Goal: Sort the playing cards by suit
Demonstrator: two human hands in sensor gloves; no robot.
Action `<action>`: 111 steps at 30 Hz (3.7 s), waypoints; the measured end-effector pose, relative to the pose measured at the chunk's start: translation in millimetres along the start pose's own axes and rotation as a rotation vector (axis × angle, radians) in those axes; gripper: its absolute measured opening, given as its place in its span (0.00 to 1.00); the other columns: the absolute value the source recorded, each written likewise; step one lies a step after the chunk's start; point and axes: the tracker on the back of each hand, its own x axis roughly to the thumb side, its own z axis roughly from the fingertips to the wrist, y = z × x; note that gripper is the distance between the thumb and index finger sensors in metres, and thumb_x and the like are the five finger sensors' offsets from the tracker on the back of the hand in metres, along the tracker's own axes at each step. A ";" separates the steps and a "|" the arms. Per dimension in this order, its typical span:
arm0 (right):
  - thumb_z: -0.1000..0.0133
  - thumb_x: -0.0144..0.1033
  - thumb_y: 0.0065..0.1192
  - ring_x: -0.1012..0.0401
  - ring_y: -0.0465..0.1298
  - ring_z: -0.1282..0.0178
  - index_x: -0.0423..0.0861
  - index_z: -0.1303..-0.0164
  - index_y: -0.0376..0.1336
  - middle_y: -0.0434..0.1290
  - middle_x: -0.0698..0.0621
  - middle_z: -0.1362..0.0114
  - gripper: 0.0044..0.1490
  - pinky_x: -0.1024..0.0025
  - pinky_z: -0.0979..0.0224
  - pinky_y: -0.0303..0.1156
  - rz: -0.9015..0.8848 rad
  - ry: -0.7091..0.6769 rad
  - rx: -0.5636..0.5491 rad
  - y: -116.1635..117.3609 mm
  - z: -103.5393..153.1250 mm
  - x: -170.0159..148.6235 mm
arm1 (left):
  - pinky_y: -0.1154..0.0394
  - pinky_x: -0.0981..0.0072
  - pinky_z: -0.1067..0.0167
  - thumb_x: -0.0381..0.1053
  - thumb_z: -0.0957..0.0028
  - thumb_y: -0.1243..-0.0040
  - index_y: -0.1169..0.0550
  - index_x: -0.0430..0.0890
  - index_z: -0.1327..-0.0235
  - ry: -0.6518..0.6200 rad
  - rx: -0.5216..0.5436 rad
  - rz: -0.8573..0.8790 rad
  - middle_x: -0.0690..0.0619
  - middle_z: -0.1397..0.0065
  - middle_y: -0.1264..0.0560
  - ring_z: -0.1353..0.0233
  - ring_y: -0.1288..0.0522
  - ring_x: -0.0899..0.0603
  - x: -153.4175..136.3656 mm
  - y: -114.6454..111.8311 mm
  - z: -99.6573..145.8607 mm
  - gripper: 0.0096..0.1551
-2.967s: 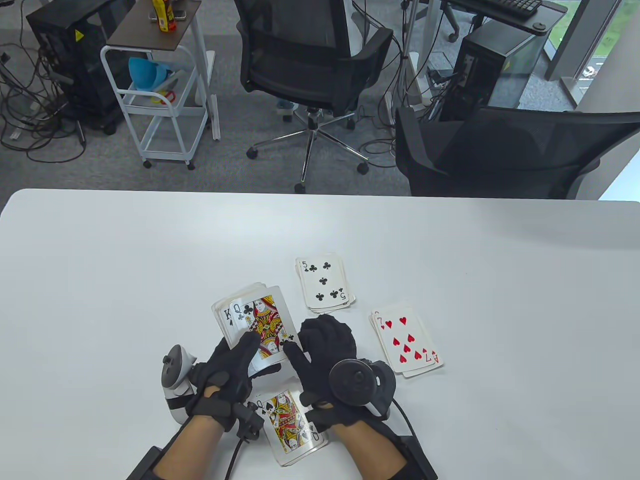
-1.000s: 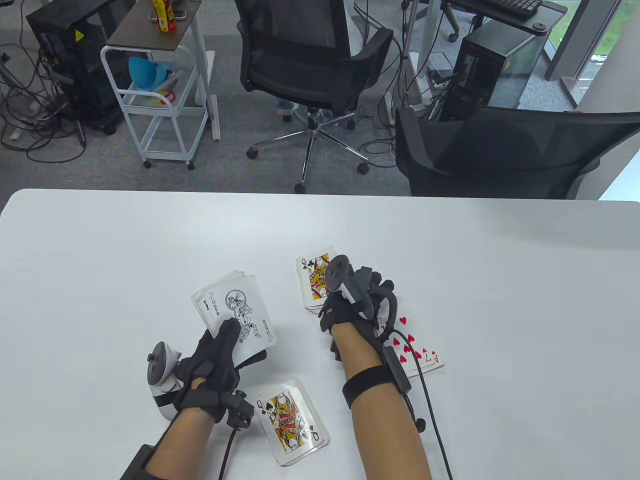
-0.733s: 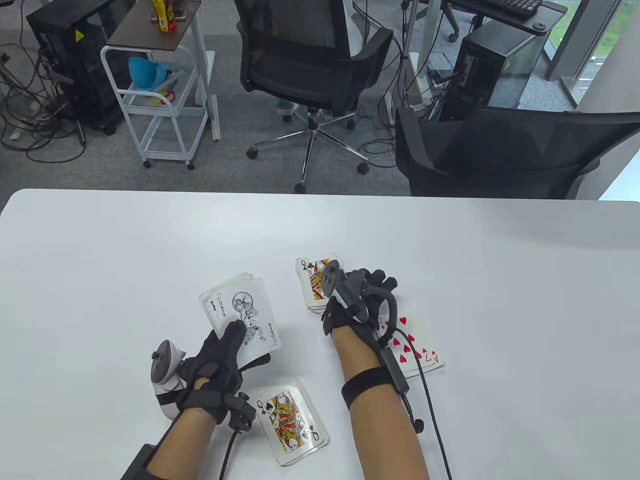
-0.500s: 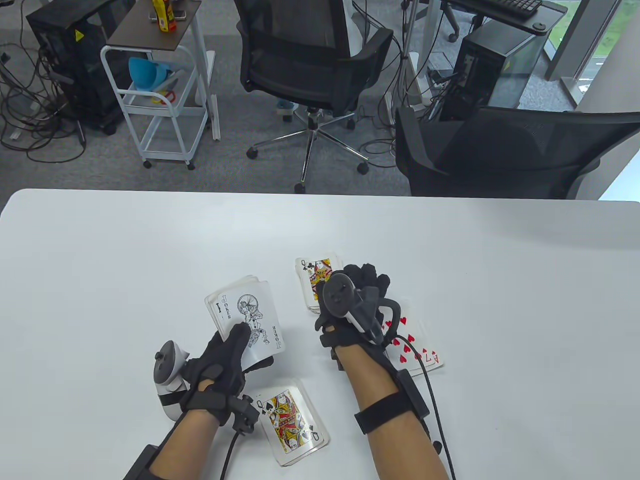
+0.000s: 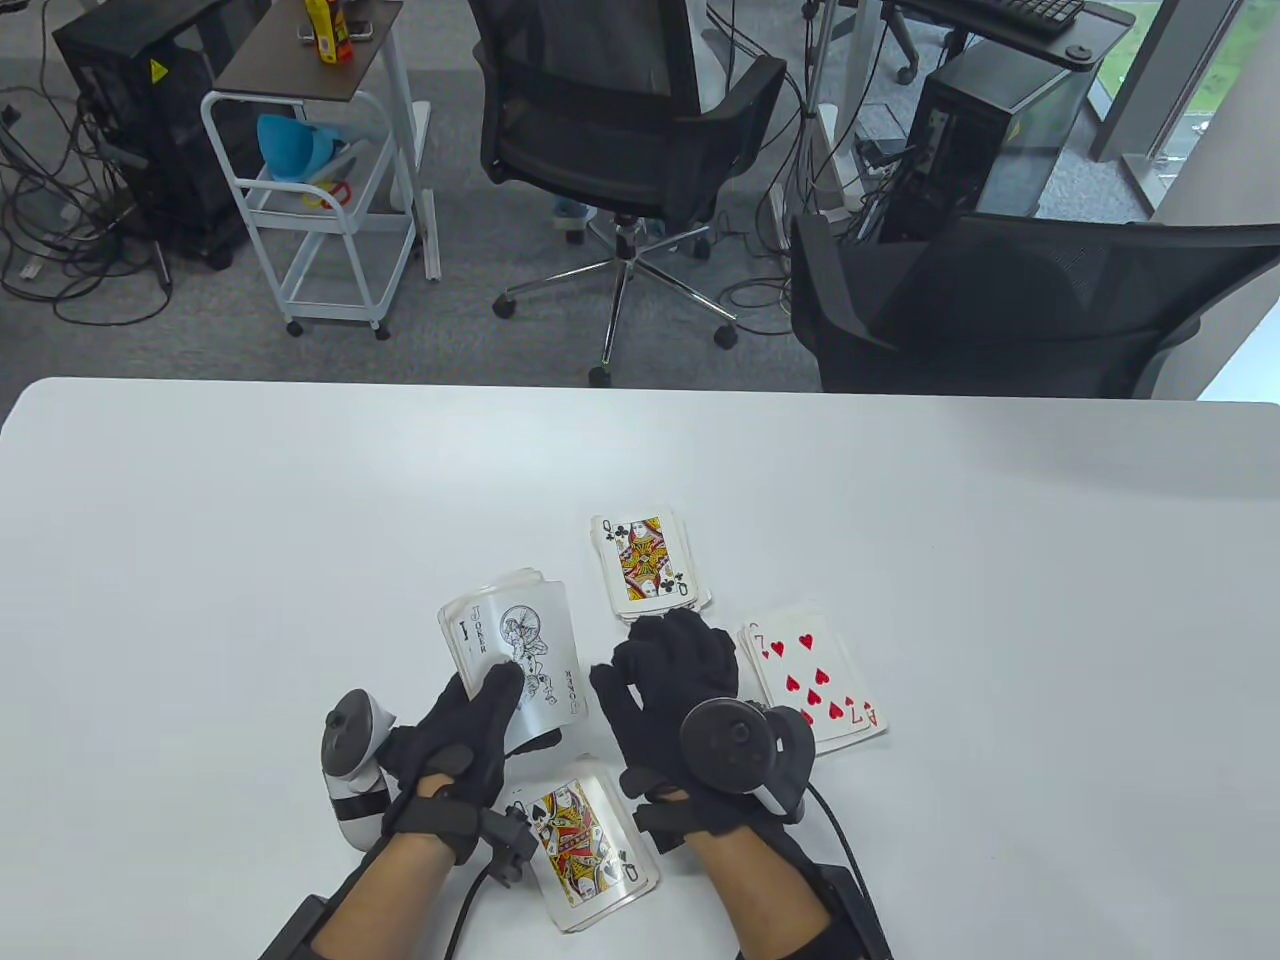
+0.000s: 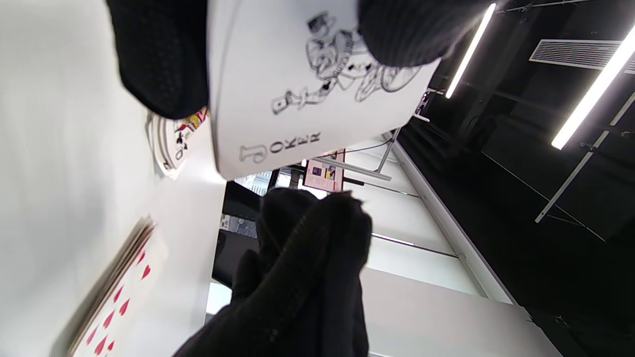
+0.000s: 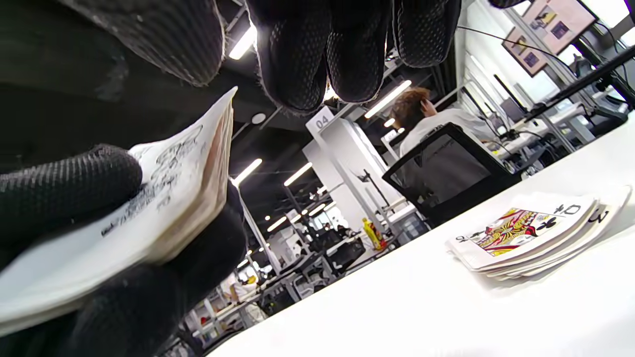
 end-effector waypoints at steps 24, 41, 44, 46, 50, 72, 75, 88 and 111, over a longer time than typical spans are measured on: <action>0.41 0.46 0.67 0.36 0.63 0.22 0.37 0.47 0.67 0.67 0.38 0.26 0.26 0.28 0.26 0.52 -0.064 -0.004 -0.016 16.0 9.1 11.8 | 0.16 0.55 0.43 0.62 0.39 0.37 0.31 0.52 0.27 0.042 -0.079 0.125 0.53 0.28 0.24 0.33 0.19 0.41 -11.8 -9.1 -1.9 0.31; 0.42 0.45 0.71 0.36 0.62 0.22 0.39 0.37 0.66 0.65 0.38 0.24 0.30 0.28 0.26 0.52 -0.046 0.036 -0.084 5.7 8.4 3.9 | 0.17 0.54 0.42 0.62 0.38 0.39 0.32 0.53 0.25 0.052 -0.103 0.100 0.53 0.26 0.26 0.30 0.21 0.40 -12.9 -9.2 -1.6 0.31; 0.41 0.43 0.69 0.36 0.62 0.22 0.40 0.39 0.68 0.67 0.38 0.25 0.26 0.28 0.26 0.52 -0.037 0.047 -0.088 1.6 7.0 1.3 | 0.17 0.54 0.42 0.62 0.38 0.39 0.32 0.53 0.25 0.049 -0.093 0.099 0.53 0.26 0.26 0.30 0.21 0.40 -12.0 -8.2 -1.7 0.31; 0.40 0.42 0.68 0.36 0.62 0.22 0.40 0.40 0.69 0.68 0.39 0.26 0.24 0.28 0.26 0.52 -0.032 0.060 -0.082 -1.2 5.8 -1.6 | 0.16 0.54 0.42 0.62 0.38 0.39 0.32 0.53 0.25 0.048 -0.087 0.098 0.53 0.26 0.25 0.31 0.21 0.40 -11.6 -6.8 -1.7 0.31; 0.39 0.41 0.65 0.36 0.62 0.22 0.39 0.42 0.72 0.69 0.39 0.26 0.23 0.28 0.26 0.51 -0.026 0.107 -0.114 -13.3 2.3 -13.8 | 0.16 0.54 0.42 0.62 0.38 0.39 0.31 0.53 0.26 0.029 -0.058 0.108 0.53 0.26 0.25 0.31 0.20 0.40 -8.0 -2.3 -1.6 0.31; 0.38 0.39 0.73 0.32 0.43 0.18 0.35 0.38 0.69 0.54 0.31 0.18 0.26 0.27 0.25 0.40 0.653 0.517 0.538 14.8 -9.4 -60.0 | 0.16 0.54 0.42 0.62 0.38 0.39 0.31 0.53 0.26 -0.008 0.000 0.129 0.53 0.27 0.25 0.32 0.20 0.40 1.2 6.0 1.0 0.30; 0.39 0.41 0.75 0.32 0.43 0.18 0.34 0.37 0.69 0.53 0.31 0.18 0.29 0.28 0.25 0.40 0.655 0.527 0.532 18.3 -9.5 -62.0 | 0.16 0.54 0.42 0.62 0.38 0.39 0.31 0.53 0.26 0.002 -0.007 0.120 0.53 0.27 0.25 0.32 0.20 0.40 0.4 4.5 0.6 0.31; 0.39 0.50 0.70 0.32 0.45 0.19 0.36 0.37 0.67 0.54 0.31 0.19 0.33 0.28 0.25 0.42 0.491 0.428 0.287 -10.6 -8.2 -47.4 | 0.17 0.54 0.42 0.62 0.38 0.40 0.32 0.53 0.25 0.041 -0.058 0.103 0.52 0.26 0.25 0.31 0.20 0.40 -3.8 -1.2 -1.3 0.31; 0.38 0.55 0.60 0.34 0.51 0.18 0.38 0.32 0.65 0.59 0.35 0.20 0.37 0.27 0.25 0.45 0.053 -0.019 0.102 6.0 6.7 15.7 | 0.13 0.57 0.47 0.60 0.40 0.33 0.28 0.51 0.29 0.039 -0.094 0.054 0.52 0.32 0.20 0.37 0.16 0.42 -5.5 -5.7 -2.5 0.30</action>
